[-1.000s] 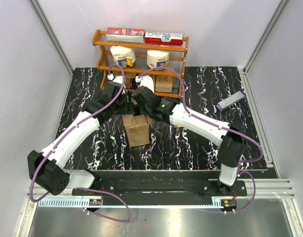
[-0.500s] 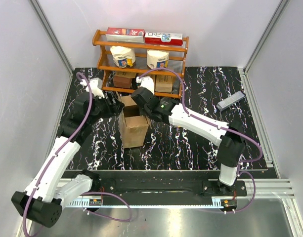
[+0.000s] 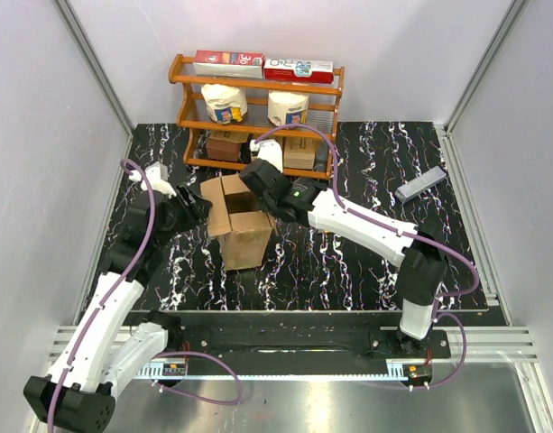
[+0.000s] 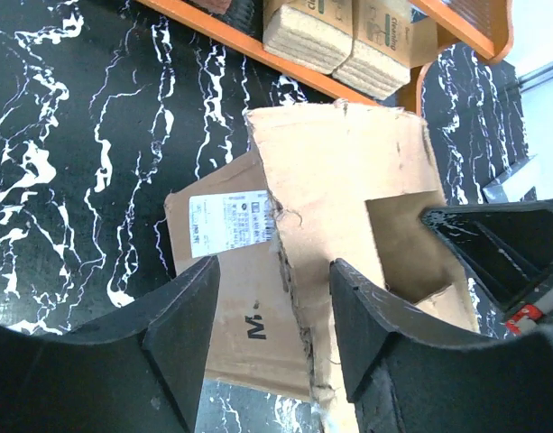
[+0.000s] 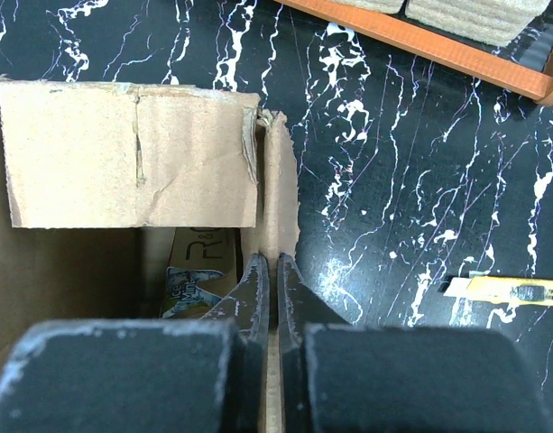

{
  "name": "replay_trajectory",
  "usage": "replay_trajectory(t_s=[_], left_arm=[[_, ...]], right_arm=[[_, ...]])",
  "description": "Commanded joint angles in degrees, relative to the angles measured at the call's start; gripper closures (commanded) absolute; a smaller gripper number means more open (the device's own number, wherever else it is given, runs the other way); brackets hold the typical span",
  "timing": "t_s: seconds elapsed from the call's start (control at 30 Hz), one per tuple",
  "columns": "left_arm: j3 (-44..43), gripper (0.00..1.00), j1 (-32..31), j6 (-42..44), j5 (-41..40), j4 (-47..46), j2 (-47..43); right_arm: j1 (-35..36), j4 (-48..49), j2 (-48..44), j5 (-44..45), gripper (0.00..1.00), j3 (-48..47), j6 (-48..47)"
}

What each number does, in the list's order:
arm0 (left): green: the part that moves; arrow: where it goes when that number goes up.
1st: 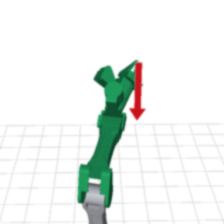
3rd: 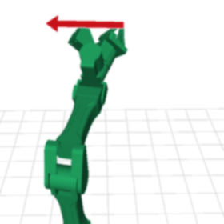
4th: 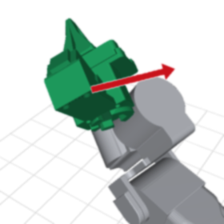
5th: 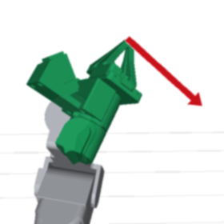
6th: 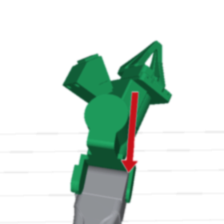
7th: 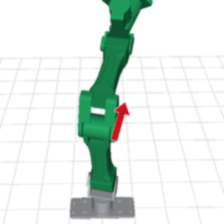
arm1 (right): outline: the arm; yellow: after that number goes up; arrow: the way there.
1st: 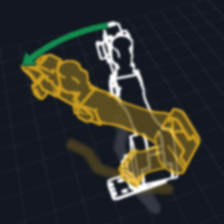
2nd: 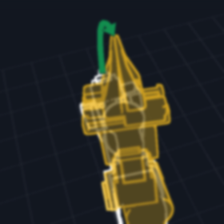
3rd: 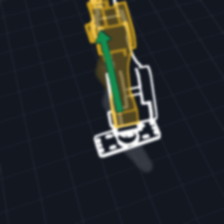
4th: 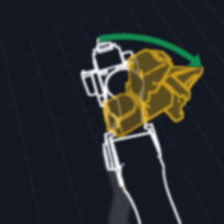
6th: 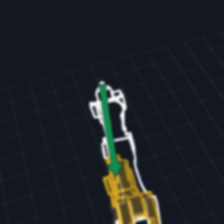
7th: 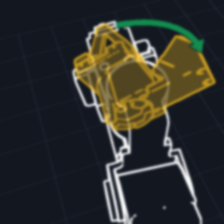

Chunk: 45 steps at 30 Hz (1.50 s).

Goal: Unpack the express box

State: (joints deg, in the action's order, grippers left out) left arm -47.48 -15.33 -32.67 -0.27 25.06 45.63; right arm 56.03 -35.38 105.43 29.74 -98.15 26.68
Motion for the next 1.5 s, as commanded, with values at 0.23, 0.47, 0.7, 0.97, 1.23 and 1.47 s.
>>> replay_trajectory(t_s=[0.23,0.47,0.7,0.97,1.23,1.47], left_arm=[[3.63,0.43,0.13,-1.17,3.43,-1.23,2.89],[2.84,0.43,0.13,-0.12,6.95,-4.84,7.36],[2.75,0.56,0.13,-0.12,9.15,-6.86,8.95],[0.91,0.56,0.13,0.15,15.30,-9.68,8.95],[-8.22,0.54,0.13,1.99,14.16,-4.85,7.90],[-11.93,0.53,-1.19,3.66,14.60,-6.77,5.09]], right_arm=[[-0.31,-6.28,1.89,-0.73,1.00,-0.29,0.31],[-0.31,-5.50,2.06,-3.10,1.00,-0.82,-0.92],[-0.13,-5.06,0.93,-3.02,1.00,-1.87,-1.89],[0.04,-9.88,-1.36,5.33,1.00,-6.78,-3.73],[0.13,-12.26,-1.63,9.29,1.00,-7.85,-3.65],[0.13,-12.35,-0.93,8.14,1.00,-5.83,-1.19]])
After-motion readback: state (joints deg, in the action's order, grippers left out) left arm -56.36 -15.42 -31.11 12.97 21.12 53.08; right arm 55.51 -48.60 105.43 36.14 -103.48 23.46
